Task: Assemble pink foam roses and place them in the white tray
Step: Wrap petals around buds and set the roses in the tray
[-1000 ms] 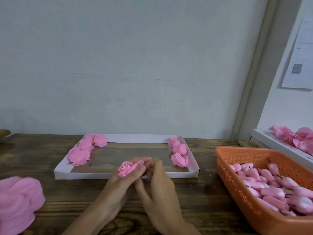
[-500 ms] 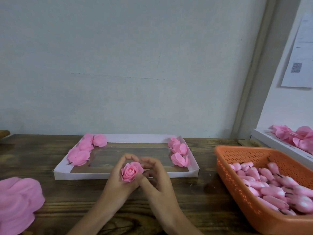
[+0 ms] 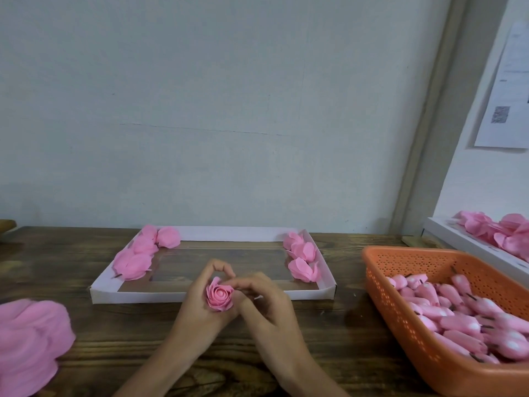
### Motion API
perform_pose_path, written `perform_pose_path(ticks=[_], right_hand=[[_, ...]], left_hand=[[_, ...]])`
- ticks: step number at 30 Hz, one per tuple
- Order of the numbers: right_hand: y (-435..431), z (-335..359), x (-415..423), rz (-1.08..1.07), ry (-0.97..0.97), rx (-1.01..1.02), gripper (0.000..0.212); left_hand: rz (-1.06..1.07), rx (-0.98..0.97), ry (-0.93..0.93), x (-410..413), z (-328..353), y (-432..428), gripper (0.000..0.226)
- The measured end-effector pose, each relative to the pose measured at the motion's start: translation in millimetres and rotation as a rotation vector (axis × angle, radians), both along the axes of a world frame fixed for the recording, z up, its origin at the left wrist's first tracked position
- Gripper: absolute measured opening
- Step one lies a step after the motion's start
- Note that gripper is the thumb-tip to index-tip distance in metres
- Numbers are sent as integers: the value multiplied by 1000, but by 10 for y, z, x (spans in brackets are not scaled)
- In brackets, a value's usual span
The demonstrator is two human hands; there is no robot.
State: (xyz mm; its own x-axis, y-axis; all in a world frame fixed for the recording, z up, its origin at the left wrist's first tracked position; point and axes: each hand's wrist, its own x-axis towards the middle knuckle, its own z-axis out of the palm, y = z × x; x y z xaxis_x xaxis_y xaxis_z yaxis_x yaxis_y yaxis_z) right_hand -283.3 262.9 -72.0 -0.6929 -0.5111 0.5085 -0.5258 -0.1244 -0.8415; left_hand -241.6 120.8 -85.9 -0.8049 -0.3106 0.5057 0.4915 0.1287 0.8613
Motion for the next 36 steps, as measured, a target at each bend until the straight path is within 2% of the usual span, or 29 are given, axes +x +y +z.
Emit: perform_pose_path(ticks=[4, 9, 12, 15, 20, 24, 27, 30, 31, 34, 36], right_hand=[[9, -21, -9, -11, 25, 20, 30], [50, -11, 0, 55, 59, 29, 49], [68, -12, 4, 77, 122, 16, 49], [39, -60, -15, 33, -36, -58, 46], [-62, -171, -28, 65, -152, -35, 35], [-117, -181, 53, 103, -114, -28, 37], [-121, -192, 61, 47, -127, -54, 33], [-134, -181, 51, 43, -202, -127, 24], [-141, -162, 52, 59, -241, -145, 21], [-154, -81, 77, 149, -363, -150, 18], [-168, -43, 102, 231, -462, -122, 25]], left_hand=[[23, 11, 3, 30, 21, 12, 38], [151, 0, 4, 28, 54, 2, 35], [144, 67, -24, 36, 45, 5, 26], [162, 143, -77, 29, 16, -8, 34], [8, 471, -104, 46, 74, 82, 29], [-66, 474, -185, 84, 83, 160, 18], [-92, 482, -211, 82, 79, 186, 31], [-159, 497, -218, 89, 75, 208, 31], [-188, 487, -231, 100, 92, 215, 32], [-251, 434, -265, 137, 122, 189, 59], [-269, 359, -308, 166, 162, 172, 56]])
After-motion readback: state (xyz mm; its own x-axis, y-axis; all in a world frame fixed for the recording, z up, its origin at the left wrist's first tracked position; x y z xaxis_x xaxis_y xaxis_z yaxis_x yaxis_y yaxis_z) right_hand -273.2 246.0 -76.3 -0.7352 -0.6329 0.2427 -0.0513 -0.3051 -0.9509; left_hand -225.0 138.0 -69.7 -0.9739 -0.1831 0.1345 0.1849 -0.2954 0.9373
